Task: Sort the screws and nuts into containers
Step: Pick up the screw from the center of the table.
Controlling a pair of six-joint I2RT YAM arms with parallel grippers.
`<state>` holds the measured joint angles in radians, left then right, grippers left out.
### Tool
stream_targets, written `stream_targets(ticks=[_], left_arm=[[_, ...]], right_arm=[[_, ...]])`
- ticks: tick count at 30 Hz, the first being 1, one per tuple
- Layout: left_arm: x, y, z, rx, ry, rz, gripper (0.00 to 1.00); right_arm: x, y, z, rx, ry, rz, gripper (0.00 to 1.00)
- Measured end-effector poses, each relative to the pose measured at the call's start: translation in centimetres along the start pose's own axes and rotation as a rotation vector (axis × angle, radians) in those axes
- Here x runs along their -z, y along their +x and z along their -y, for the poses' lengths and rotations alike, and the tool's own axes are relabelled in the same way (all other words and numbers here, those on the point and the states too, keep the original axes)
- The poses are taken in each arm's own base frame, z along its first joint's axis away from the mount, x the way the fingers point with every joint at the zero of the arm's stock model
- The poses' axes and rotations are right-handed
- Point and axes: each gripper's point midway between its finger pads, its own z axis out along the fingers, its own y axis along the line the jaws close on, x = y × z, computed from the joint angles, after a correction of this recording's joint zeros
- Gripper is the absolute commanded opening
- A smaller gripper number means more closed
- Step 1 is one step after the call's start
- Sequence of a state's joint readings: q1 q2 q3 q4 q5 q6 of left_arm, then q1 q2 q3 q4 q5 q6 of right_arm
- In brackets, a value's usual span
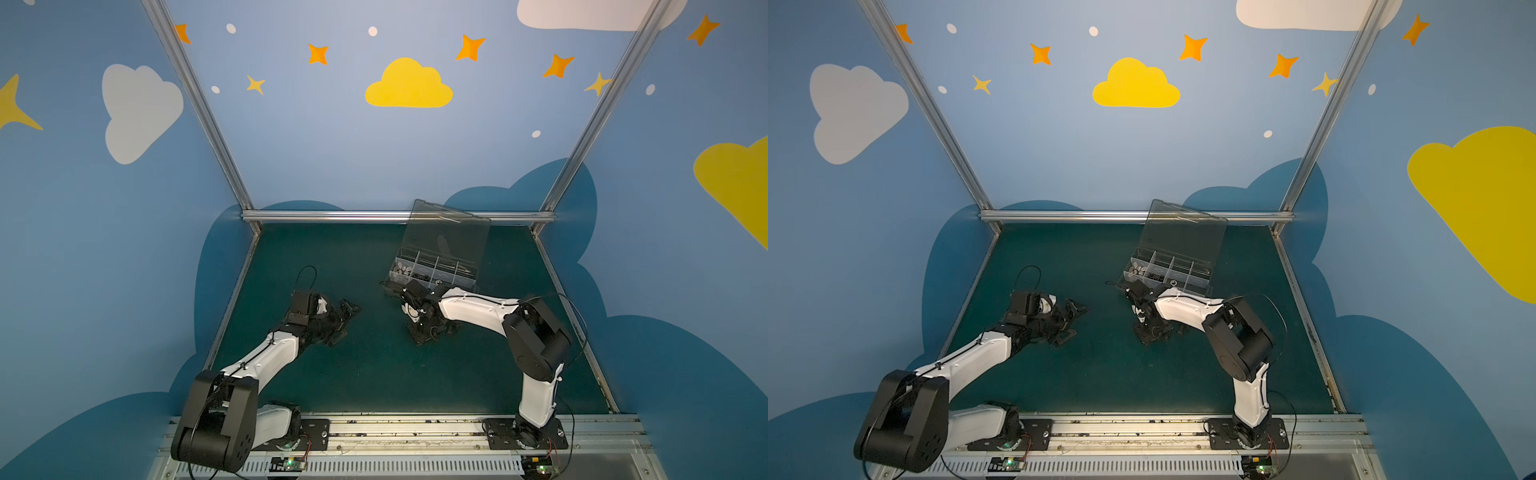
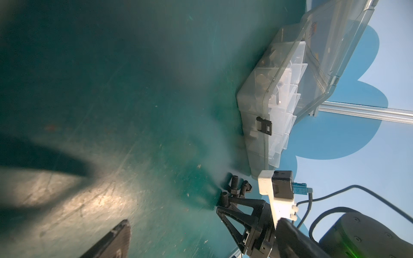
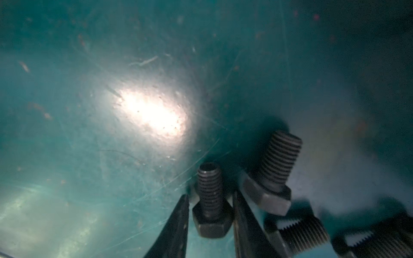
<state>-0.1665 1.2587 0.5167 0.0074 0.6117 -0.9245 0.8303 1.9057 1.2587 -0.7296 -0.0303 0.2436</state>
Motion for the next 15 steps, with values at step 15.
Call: stream_targets(ticks=[15], left_arm=[[0.0,0.0,0.0,0.000,0.000,0.000,1.00]], right_arm=[[2.6,-1.2,0.3,-0.007,-0.058,0.070,0.01]])
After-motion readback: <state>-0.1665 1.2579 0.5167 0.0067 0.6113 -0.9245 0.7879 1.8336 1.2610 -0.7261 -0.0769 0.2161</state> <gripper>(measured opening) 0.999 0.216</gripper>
